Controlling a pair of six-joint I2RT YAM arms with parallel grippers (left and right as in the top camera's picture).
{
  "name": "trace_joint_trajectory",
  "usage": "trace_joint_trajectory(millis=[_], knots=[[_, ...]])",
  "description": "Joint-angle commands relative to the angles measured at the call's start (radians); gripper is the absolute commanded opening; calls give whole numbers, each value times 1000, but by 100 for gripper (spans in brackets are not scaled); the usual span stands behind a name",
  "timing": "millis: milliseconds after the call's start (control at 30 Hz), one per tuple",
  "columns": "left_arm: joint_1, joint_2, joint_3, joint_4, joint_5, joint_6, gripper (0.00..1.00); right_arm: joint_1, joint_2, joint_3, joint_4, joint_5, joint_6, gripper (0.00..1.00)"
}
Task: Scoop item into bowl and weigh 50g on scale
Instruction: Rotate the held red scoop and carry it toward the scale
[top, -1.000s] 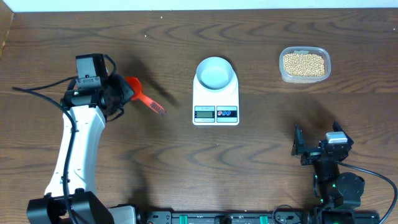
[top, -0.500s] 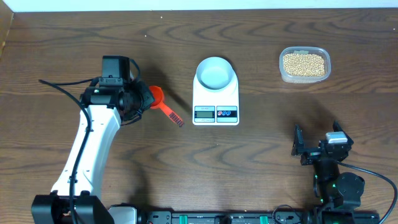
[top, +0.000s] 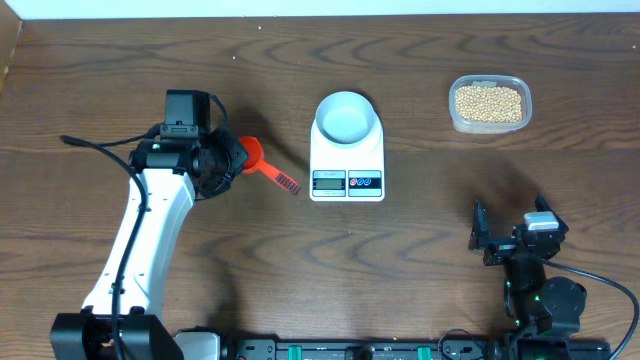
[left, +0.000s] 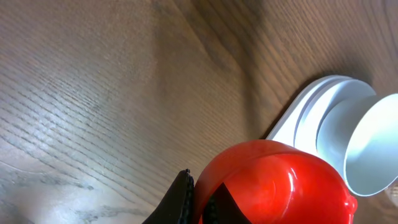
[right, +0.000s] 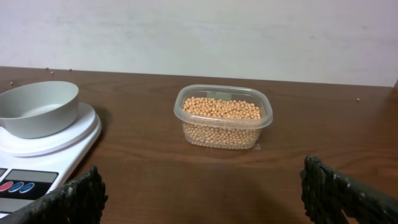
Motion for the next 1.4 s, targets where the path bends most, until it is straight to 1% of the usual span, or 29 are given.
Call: trace_joint_trajectory(millis=[0, 100, 233, 333, 567, 800, 1367], knots=[[1, -8, -2, -3, 2, -51, 7, -4, -9, -4, -1, -6, -12, 99], [1, -8, -2, 3, 2, -53, 7, -4, -9, -4, -1, -6, -12, 99], [3, -8, -2, 15, 2, -97, 7, -4, -9, -4, -1, -6, -12, 99], [3, -8, -2, 36, 2, -104, 7, -4, -9, -4, -1, -6, -12, 99], [3, -8, -2, 85, 2, -160, 7, -4, -9, -4, -1, -6, -12, 99], [8, -8, -2, 145, 2, -168, 7, -4, -9, -4, -1, -6, -12, 99], [113, -7, -2, 152, -18, -178, 7, -4, -9, -4, -1, -6, -12, 99]])
